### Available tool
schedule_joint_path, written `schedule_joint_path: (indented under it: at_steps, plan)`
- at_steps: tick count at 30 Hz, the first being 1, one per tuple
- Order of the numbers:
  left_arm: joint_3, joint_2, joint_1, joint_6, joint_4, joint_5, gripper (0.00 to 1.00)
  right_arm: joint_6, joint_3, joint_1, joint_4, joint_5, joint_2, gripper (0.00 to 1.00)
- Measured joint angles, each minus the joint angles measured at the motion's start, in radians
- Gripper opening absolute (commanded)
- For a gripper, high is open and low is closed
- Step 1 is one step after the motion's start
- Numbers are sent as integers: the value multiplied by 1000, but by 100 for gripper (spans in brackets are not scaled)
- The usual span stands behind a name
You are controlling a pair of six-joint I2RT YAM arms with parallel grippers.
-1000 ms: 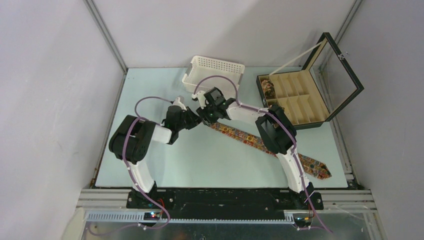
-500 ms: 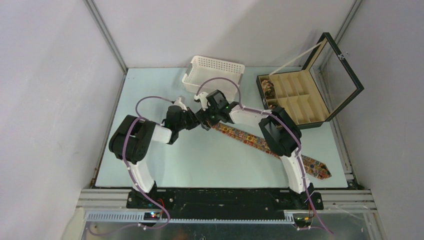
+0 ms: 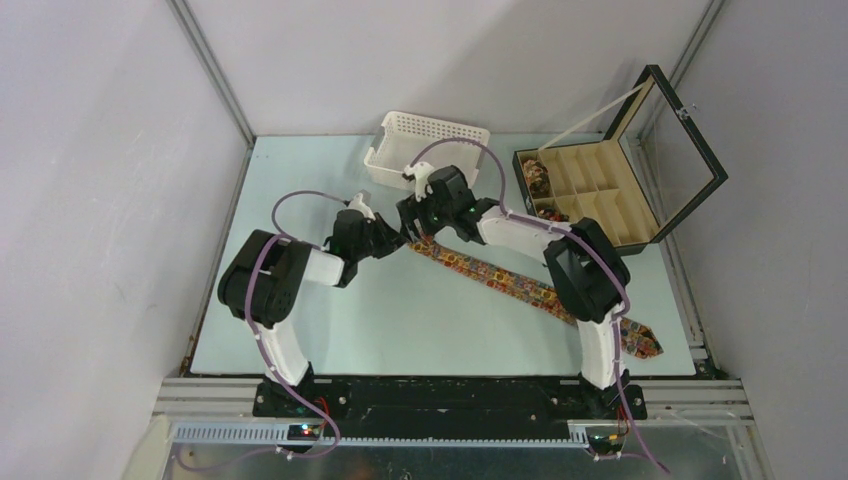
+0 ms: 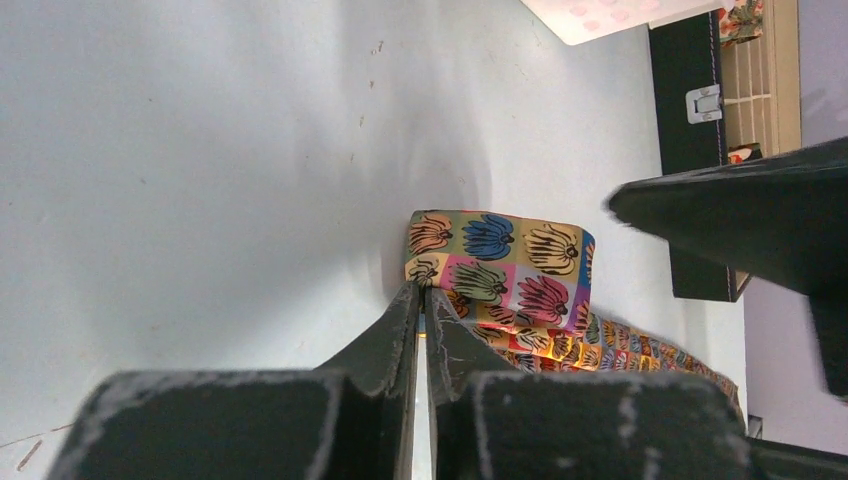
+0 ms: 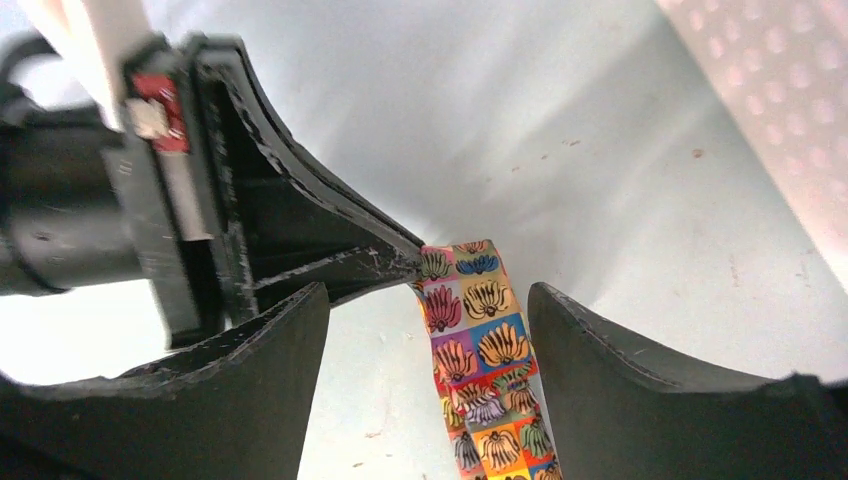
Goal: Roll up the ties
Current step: Roll the tie at the center of the board.
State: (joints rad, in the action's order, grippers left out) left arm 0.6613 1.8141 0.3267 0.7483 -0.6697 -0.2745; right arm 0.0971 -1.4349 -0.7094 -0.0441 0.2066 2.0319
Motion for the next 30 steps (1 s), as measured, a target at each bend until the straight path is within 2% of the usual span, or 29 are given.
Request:
schedule_joint_path:
  at_steps: [10, 16, 20, 22, 23, 24, 25, 27, 30]
  plan:
    - [0, -10, -6, 0, 27, 2, 20, 104, 13, 16, -82, -163, -192, 73]
    - [-3, -67, -23, -1, 47, 8, 24, 210, 143, 54, -137, -246, -304, 67]
    - [-16, -116, -28, -8, 55, 9, 26, 261, 207, 72, -170, -309, -323, 73]
    - [-30, -146, -29, -10, 64, 10, 27, 280, 242, 72, -172, -331, -327, 62]
    - [-40, -166, -31, -14, 74, 12, 28, 285, 253, 73, -174, -335, -328, 48]
    - [-47, -182, -31, -16, 82, 16, 28, 295, 265, 78, -176, -331, -328, 41]
    - [-55, -204, -34, -17, 97, 23, 29, 302, 272, 80, -178, -323, -328, 29]
    - [-61, -240, -40, -23, 127, 38, 31, 322, 277, 92, -178, -302, -328, 17]
    - [-61, -294, -60, -32, 171, 60, 34, 352, 278, 107, -164, -256, -328, 11]
